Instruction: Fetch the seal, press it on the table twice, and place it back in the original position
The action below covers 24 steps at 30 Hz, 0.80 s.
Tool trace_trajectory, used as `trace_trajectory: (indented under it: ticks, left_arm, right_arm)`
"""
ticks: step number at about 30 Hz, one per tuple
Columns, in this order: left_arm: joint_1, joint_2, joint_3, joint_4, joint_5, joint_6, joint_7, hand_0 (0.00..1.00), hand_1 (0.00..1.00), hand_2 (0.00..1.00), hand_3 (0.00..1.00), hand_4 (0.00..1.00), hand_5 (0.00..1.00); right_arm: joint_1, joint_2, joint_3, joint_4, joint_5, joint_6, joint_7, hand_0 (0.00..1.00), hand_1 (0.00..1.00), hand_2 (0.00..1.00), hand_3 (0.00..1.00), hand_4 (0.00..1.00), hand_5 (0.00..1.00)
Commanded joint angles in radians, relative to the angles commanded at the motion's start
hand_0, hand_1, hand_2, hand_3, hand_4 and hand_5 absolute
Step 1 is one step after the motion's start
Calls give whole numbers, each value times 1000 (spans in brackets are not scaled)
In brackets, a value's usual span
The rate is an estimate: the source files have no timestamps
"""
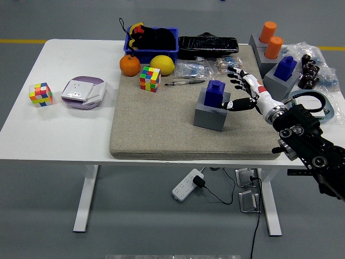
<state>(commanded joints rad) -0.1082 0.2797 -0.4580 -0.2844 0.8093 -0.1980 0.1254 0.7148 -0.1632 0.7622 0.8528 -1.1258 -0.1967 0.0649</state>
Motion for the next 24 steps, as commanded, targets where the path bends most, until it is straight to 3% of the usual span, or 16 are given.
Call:
trace_trajectory:
  ticks: [21, 22, 24]
  left_arm:
    - [-3, 1, 12, 0, 0, 0, 0, 830, 795, 759, 814, 742, 332]
    - [-3, 1, 13, 0, 0, 0, 0, 830, 794, 758, 814, 742, 332]
    - [-3, 1, 14, -1, 0, 0, 0, 830, 794, 758, 814, 742, 332]
  right_arm:
    - [15, 51, -51, -44, 32, -63, 51, 835, 819, 818, 845, 988, 2]
    - [15, 52, -52, -46, 33, -66, 54, 819, 766, 751, 804, 945, 2]
    - [16, 54, -55, -49, 37, -73, 60, 819, 766, 751, 804, 945, 2]
